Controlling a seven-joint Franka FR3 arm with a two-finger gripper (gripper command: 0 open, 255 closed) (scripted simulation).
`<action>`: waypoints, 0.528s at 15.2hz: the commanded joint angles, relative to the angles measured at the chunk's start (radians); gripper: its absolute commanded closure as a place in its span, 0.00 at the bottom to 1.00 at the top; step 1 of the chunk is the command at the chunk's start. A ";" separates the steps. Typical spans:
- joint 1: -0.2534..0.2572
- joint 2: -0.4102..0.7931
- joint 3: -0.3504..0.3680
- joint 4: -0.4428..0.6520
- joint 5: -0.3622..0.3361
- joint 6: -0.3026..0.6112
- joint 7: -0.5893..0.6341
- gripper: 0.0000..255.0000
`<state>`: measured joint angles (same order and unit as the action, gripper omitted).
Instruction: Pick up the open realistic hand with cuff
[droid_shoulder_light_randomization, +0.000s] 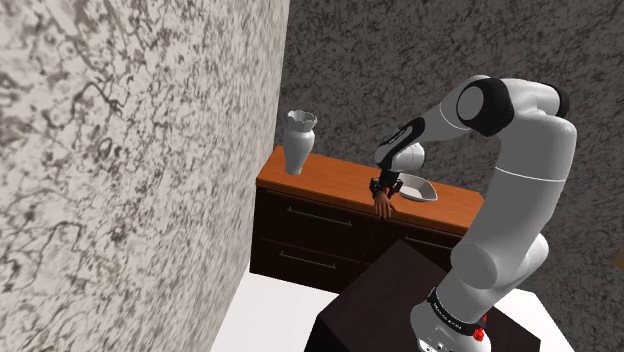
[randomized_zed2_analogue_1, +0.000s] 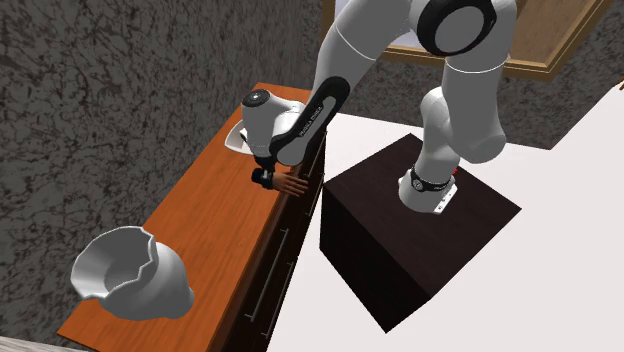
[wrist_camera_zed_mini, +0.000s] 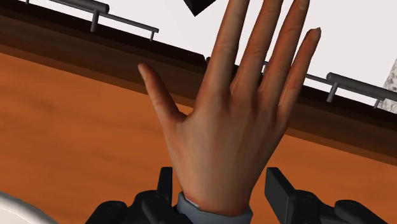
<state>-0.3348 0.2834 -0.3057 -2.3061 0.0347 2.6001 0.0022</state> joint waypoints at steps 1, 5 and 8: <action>0.005 -0.022 -0.006 0.001 -0.011 -0.023 0.007 1.00; 0.013 -0.069 -0.016 0.004 -0.033 -0.072 0.020 1.00; 0.017 -0.103 -0.022 0.010 -0.049 -0.109 0.029 1.00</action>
<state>-0.3206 0.1931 -0.3256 -2.2947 -0.0077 2.5016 0.0258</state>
